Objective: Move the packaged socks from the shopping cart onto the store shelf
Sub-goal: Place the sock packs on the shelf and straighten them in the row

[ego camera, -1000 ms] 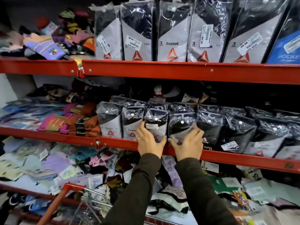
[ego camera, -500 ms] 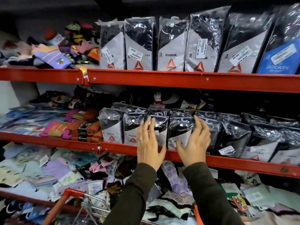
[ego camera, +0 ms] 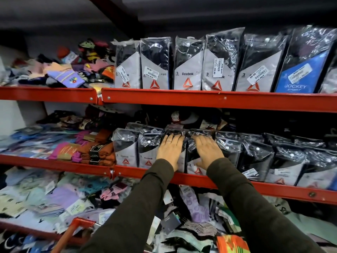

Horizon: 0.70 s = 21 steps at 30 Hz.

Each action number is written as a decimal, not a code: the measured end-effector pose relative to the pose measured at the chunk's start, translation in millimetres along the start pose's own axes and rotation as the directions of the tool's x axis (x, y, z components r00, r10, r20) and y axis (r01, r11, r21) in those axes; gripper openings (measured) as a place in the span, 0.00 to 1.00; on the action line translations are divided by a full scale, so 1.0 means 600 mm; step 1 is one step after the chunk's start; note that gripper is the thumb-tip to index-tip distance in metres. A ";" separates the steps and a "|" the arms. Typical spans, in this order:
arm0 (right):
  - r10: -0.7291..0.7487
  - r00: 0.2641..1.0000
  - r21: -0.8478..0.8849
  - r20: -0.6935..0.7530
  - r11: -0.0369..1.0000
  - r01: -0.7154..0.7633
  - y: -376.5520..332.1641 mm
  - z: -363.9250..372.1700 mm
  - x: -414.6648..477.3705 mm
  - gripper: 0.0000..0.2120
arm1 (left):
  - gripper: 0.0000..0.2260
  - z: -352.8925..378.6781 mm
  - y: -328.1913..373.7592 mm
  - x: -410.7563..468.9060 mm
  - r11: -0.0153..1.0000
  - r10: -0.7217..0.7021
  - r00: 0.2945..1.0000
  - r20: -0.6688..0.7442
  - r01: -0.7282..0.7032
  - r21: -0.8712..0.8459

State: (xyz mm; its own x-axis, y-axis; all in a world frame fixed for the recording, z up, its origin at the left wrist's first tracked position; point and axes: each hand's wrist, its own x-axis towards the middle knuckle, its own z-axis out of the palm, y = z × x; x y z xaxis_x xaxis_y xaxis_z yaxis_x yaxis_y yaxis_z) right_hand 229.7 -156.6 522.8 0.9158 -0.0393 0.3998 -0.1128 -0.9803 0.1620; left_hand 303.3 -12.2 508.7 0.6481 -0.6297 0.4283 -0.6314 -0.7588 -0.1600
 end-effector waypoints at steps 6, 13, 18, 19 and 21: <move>0.029 1.000 -0.006 0.003 1.000 -0.029 -0.010 -0.001 0.001 0.46 | 0.45 -0.011 0.007 -0.002 1.000 -0.025 0.999 0.024 0.025 0.010; 0.040 0.996 0.072 -0.086 0.997 -0.034 0.028 -0.018 -0.029 0.58 | 0.48 -0.035 0.037 -0.015 0.976 -0.080 0.995 -0.064 0.091 0.198; 0.174 0.980 0.059 -0.097 0.984 -0.169 0.123 -0.046 -0.081 0.58 | 0.50 -0.066 0.120 -0.001 0.997 0.055 0.988 -0.142 -0.046 0.068; 0.197 0.978 0.044 -0.070 0.980 -0.195 0.146 -0.048 -0.092 0.58 | 0.49 -0.068 0.144 0.007 0.995 0.091 0.985 -0.148 -0.085 0.051; 0.223 0.975 0.023 -0.017 0.975 -0.223 0.177 -0.047 -0.105 0.58 | 0.49 -0.066 0.182 0.022 0.988 0.147 0.981 -0.124 -0.141 0.058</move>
State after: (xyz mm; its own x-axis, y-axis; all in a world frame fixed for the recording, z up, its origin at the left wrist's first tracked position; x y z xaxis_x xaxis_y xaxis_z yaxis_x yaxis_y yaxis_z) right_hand 148.9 -253.0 540.5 0.8610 -0.2537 0.4409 -0.3049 -0.9512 0.0482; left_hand 226.1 -96.6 531.9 0.4905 -0.7091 0.5066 -0.6905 -0.6709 -0.2704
